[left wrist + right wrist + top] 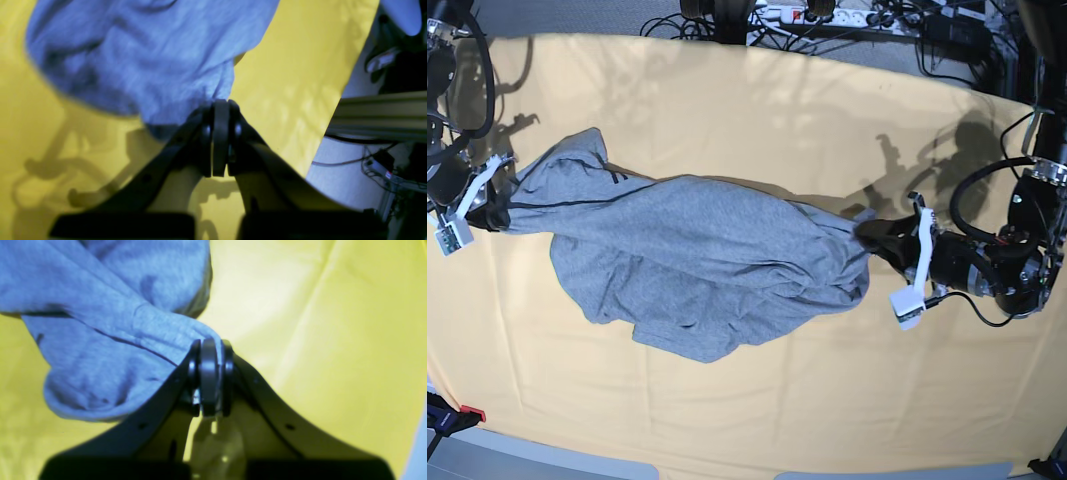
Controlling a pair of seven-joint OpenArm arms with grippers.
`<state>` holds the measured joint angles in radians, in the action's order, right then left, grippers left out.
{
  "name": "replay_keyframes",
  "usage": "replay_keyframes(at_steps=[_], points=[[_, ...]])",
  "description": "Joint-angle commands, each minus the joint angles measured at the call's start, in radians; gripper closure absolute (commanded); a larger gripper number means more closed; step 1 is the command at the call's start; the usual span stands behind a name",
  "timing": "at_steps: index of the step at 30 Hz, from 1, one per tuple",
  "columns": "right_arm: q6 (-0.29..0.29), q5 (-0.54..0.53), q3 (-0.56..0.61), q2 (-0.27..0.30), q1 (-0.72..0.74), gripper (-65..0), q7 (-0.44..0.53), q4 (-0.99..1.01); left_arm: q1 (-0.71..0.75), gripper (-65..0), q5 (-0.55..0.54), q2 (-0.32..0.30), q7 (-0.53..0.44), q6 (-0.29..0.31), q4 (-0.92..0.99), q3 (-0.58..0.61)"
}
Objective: Layout the t-shirt on the table in an organized manner, then fold the t-shirt properly
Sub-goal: 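Stretch the shirt between both grippers, pulling them apart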
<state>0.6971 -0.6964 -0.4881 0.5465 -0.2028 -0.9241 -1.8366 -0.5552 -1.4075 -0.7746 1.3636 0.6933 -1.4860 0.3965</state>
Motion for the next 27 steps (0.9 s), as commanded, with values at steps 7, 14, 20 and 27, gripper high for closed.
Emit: replay_keyframes(at_steps=[7, 14, 20, 27], points=[[0.001, 0.028, -0.010, 0.107, 0.012, 0.0, 0.023, -0.066, -0.120, 0.0, -0.076, -0.080, 0.010, 0.005, -0.011, -0.012], [0.001, 0.108, -0.010, 0.122, 0.015, 0.0, 0.023, -0.076, -0.241, 0.0, -0.076, -0.079, 0.018, 0.005, -0.011, -0.012], [-0.009, 0.114, -0.010, 0.122, 0.011, 0.0, 0.022, -0.154, -0.288, 0.0, -0.076, -0.079, 0.023, 0.005, -0.011, -0.012], [-0.005, 0.095, -0.010, 0.151, -0.099, 0.0, -0.031, -0.270, -0.246, 0.0, -0.076, -0.128, 0.033, 0.005, -0.018, -0.011]])
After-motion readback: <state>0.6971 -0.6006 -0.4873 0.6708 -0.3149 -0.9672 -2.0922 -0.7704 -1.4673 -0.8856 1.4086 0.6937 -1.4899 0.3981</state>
